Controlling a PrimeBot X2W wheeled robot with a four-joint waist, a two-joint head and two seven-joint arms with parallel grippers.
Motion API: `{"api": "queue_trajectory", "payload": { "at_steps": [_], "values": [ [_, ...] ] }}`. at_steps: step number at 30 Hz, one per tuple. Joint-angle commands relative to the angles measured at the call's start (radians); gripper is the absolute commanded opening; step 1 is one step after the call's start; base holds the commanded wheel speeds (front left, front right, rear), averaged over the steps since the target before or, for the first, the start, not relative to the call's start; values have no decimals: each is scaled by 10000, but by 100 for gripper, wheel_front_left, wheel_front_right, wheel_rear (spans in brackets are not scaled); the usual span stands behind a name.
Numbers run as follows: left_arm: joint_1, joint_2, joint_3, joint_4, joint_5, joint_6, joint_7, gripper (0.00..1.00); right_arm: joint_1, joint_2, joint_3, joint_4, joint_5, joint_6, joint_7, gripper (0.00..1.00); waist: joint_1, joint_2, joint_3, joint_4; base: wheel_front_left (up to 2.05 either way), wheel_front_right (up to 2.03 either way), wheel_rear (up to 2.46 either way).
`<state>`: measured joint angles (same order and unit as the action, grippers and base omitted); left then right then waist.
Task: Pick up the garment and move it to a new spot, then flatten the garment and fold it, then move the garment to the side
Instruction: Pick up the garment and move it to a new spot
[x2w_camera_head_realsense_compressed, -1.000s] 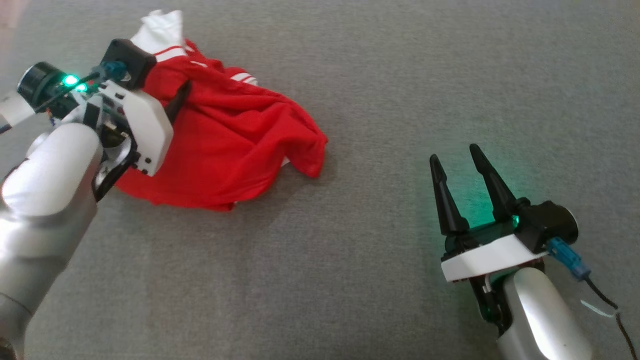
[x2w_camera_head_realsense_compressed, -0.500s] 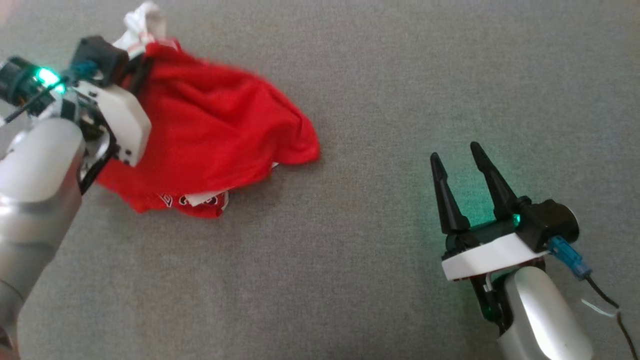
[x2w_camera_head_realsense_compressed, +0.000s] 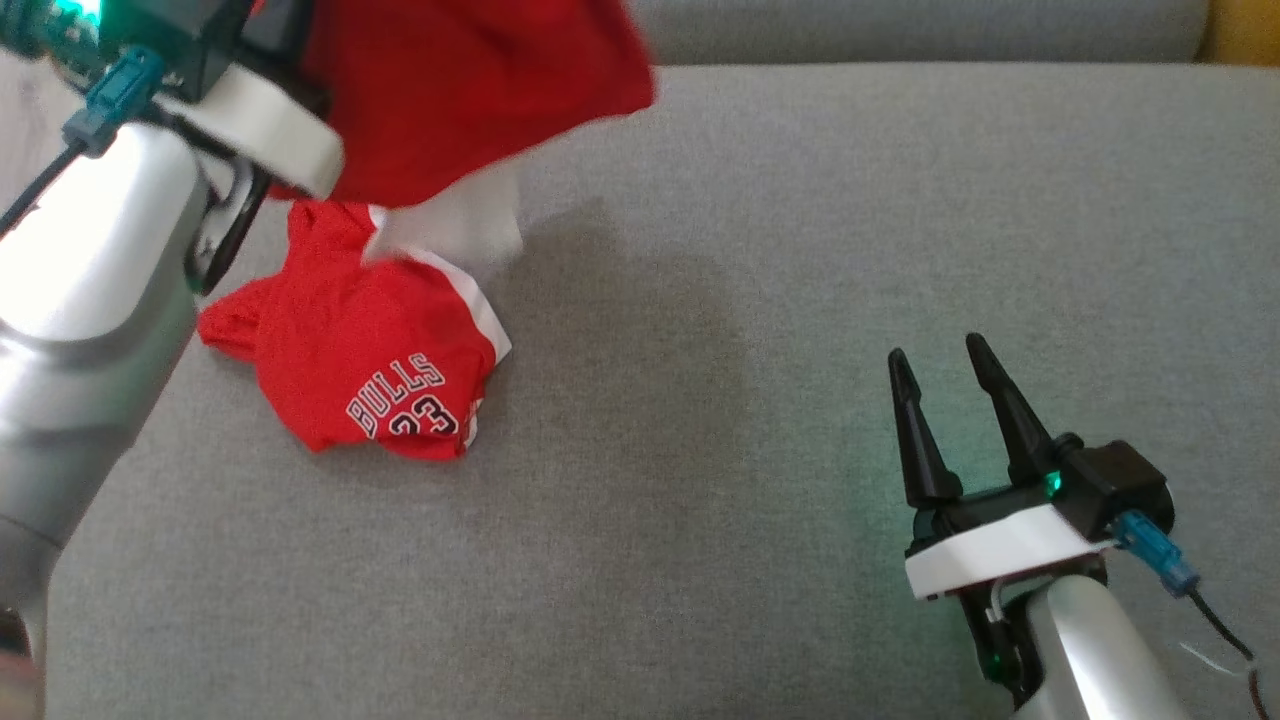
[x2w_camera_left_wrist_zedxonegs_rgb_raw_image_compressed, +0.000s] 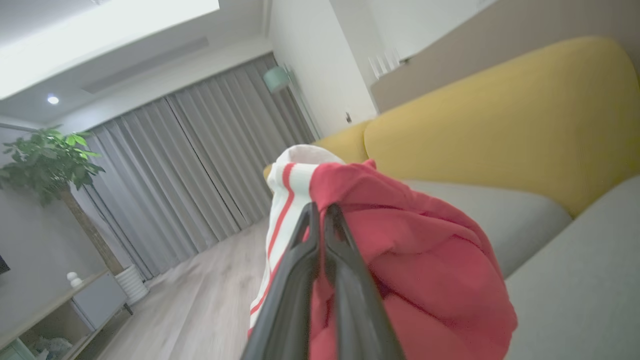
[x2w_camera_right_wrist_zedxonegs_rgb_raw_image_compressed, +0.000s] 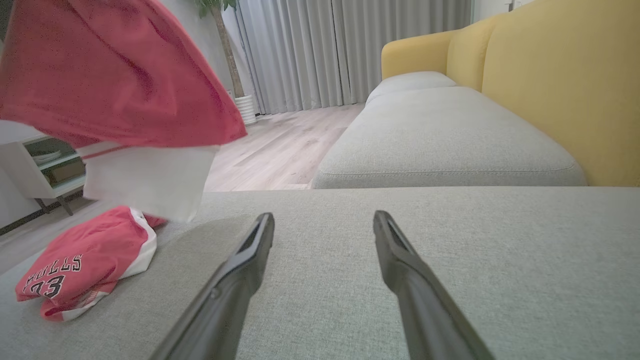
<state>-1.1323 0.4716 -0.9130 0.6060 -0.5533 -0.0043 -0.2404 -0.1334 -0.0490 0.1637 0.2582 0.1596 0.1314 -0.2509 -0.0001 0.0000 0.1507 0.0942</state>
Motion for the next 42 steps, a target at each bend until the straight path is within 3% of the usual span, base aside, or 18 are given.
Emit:
{"api": "queue_trajectory", "payload": {
  "at_steps": [1, 11, 19, 24, 29, 33, 37, 38, 39, 40, 42],
  "values": [
    [-713, 449, 535, -336, 36, 119, -96, 0, -151, -12, 191, -300, 80, -7, -109, 100, 1, 0, -160, -12, 0, 0, 0],
    [-330, 820, 598, -3241, 90, 805, 357, 0, -27, -12, 109, -387, 327, -7, -109, 100, 1, 0, -391, -483, 0, 0, 0],
    [41, 813, 164, -4318, 64, 957, 1123, 0, -285, -12, 118, -688, 587, -7, -109, 100, 1, 0, -101, -1788, 0, 0, 0],
    [142, 457, -177, -4429, 59, 922, 1356, 0, -477, -12, 239, -1034, 926, -7, -109, 100, 1, 0, 206, -2963, 0, 0, 0],
    [-22, -365, -169, -4118, -181, 968, 1169, 0, -521, -12, 360, -1382, 1241, -7, -109, 100, 1, 0, 447, -3912, 0, 0, 0],
    [-264, -1103, 58, -3494, -309, 1112, 555, 0, -474, -12, 272, -1542, 1377, -7, -109, 100, 1, 0, 551, -4222, 0, 0, 0],
    [-89, -1462, 167, -2599, -394, 1083, 104, 0, -411, -12, 152, -1638, 1382, -7, -109, 100, 1, 0, 645, -4170, 0, 0, 0],
    [57, -1475, 162, -2364, -447, 1000, 42, 14, -399, -12, 119, -1652, 1366, -7, -109, 100, 1, 0, 669, -4108, 0, 0, 0],
    [225, -1443, 116, -2116, -471, 902, 0, 91, -391, -12, 89, -1667, 1352, -7, -109, 100, 1, 0, 691, -4024, 0, 0, 0],
    [409, -1358, 53, -1863, -465, 828, -27, 100, -392, -12, 72, -1675, 1338, -7, -109, 100, 1, 0, 710, -3937, 0, 0, 0],
    [605, -1250, 22, -1636, -464, 787, -55, 100, -393, -12, 50, -1683, 1315, -7, -109, 100, 1, 0, 731, -3831, 0, 0, 0]
  ]
}}
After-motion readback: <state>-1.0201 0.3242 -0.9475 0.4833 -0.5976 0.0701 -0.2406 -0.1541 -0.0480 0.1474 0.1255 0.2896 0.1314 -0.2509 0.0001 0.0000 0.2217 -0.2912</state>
